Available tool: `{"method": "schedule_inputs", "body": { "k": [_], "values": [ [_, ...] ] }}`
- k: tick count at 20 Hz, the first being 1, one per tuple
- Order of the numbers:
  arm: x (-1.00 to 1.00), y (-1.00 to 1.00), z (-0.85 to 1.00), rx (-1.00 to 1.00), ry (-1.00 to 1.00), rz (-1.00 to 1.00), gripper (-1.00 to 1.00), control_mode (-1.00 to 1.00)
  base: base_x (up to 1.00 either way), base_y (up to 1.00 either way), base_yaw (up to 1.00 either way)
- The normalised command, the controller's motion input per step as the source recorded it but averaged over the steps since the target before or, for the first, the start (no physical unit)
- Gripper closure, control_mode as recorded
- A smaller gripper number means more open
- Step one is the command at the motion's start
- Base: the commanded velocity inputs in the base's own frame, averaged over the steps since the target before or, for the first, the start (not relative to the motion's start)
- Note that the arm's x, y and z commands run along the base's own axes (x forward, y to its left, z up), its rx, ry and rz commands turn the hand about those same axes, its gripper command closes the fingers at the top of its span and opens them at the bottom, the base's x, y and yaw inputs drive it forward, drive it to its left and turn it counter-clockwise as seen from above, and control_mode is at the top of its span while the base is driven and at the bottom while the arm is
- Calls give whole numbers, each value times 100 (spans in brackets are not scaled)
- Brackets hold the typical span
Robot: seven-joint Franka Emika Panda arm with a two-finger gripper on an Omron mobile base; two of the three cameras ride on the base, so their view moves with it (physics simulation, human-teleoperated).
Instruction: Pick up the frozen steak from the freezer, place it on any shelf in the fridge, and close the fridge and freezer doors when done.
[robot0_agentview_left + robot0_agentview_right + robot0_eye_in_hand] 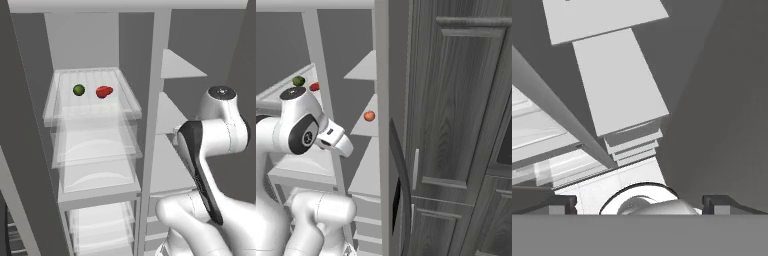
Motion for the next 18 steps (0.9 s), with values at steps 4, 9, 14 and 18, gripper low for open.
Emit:
{"method": "schedule_inputs", "body": {
  "k": [4,9,14,18],
  "values": [
    [-2,11,-1,2,0,0,-100,100,-3,45,0],
    [0,0,0,0,0,0,-100,100,-1,61,0],
    [0,0,0,0,0,0,-100,100,-8,26,0],
    [0,0,0,0,0,0,-100,100,-37,0,0]
  ]
}}
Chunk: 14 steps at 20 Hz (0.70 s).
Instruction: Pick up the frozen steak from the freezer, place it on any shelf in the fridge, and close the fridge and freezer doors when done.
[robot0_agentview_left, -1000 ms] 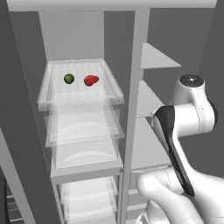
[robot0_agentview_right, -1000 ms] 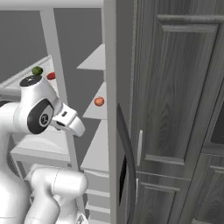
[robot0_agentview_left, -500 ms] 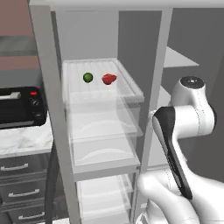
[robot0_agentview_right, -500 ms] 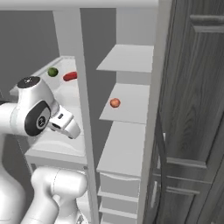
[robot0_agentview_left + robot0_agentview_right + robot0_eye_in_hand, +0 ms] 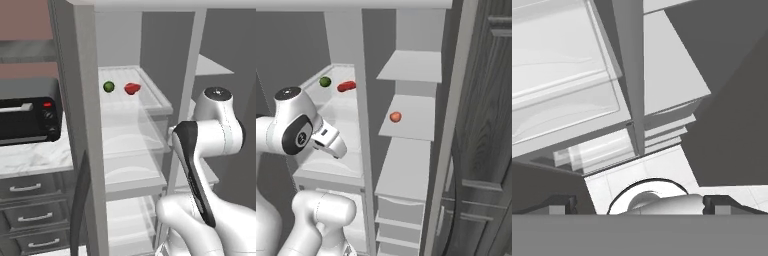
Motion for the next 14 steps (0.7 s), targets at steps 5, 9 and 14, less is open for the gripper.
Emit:
{"method": "schedule_inputs", "body": {
  "k": [5,9,14],
  "values": [
    [0,0,0,0,0,0,-100,100,-52,0,0],
    [0,0,0,0,0,0,-100,100,-63,0,0],
    [0,0,0,0,0,0,-100,100,-67,0,0]
  ]
}}
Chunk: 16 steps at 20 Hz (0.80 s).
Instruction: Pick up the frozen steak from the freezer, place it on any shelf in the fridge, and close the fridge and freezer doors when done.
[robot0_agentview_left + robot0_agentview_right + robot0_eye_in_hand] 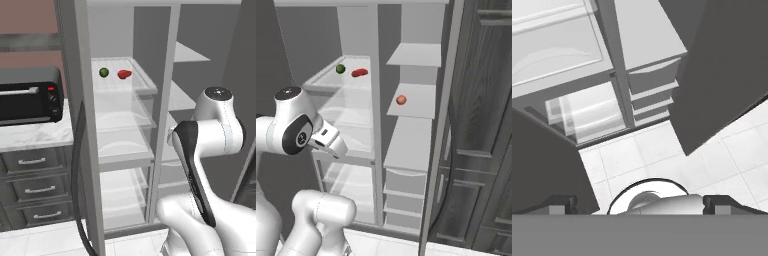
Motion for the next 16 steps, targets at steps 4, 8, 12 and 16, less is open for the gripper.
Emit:
{"method": "schedule_inputs", "body": {
  "k": [4,8,12,16],
  "values": [
    [0,0,0,0,0,0,-100,100,-58,0,0],
    [0,0,0,0,0,0,-100,100,-50,0,0],
    [0,0,0,0,0,0,-100,100,-31,0,0],
    [0,0,0,0,0,0,-100,100,-26,0,0]
  ]
}}
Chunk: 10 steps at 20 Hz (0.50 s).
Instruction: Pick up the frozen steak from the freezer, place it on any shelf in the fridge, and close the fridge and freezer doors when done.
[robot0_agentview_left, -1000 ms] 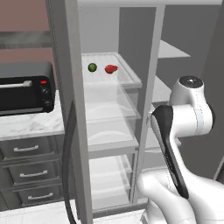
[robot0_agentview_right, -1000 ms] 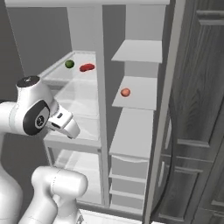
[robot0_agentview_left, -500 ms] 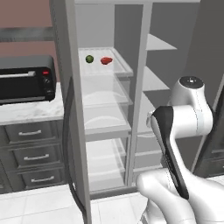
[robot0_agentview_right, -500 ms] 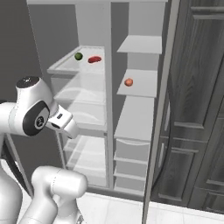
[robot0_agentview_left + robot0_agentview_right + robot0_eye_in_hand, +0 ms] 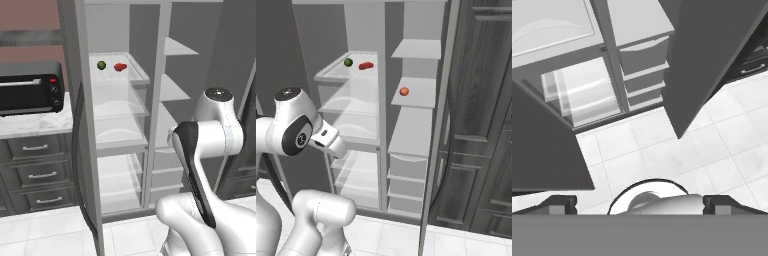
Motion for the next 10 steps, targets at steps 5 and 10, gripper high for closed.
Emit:
{"method": "schedule_inputs", "body": {
  "k": [5,10],
  "values": [
    [-13,0,4,0,-1,0,-100,-100,-8,0,0],
    [-18,0,3,0,-1,0,-100,-100,0,0,0]
  ]
}}
